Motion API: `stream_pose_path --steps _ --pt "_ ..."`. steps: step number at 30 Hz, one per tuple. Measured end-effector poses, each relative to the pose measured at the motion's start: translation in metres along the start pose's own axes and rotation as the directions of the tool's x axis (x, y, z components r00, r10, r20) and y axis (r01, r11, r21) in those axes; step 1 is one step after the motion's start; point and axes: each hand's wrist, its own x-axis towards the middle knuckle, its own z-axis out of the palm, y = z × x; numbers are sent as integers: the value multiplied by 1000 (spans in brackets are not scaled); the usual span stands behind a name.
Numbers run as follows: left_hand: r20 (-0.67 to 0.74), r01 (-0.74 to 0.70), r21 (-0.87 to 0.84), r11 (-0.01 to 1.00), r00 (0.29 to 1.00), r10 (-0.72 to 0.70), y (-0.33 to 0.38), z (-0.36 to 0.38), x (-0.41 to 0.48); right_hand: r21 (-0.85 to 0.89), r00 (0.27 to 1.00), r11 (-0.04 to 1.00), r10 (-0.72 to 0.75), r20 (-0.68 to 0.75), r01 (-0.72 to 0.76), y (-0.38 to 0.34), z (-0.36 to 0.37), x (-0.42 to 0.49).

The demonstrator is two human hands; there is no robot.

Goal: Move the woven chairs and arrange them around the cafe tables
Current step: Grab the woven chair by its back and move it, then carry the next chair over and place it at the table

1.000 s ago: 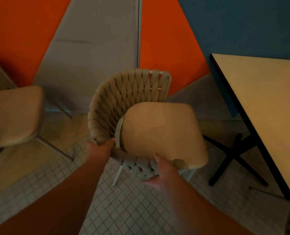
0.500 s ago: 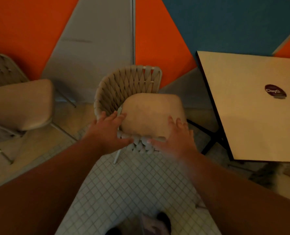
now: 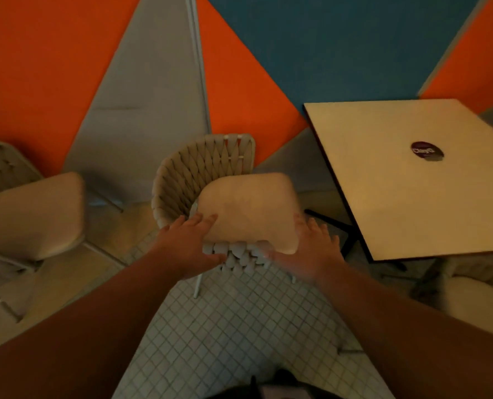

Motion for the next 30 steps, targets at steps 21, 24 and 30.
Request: stream_pose_path --steps 21,24,30 --pt "218 -676 152 721 735 643 192 49 -71 406 692 704 691 -207 -582 153 63 -297" --pt "233 -704 172 689 709 665 231 63 -93 426 671 689 708 -223 -586 184 73 -338" --pt "202 -692 128 710 720 665 324 102 -148 462 620 630 759 -196 -624 259 84 -427"
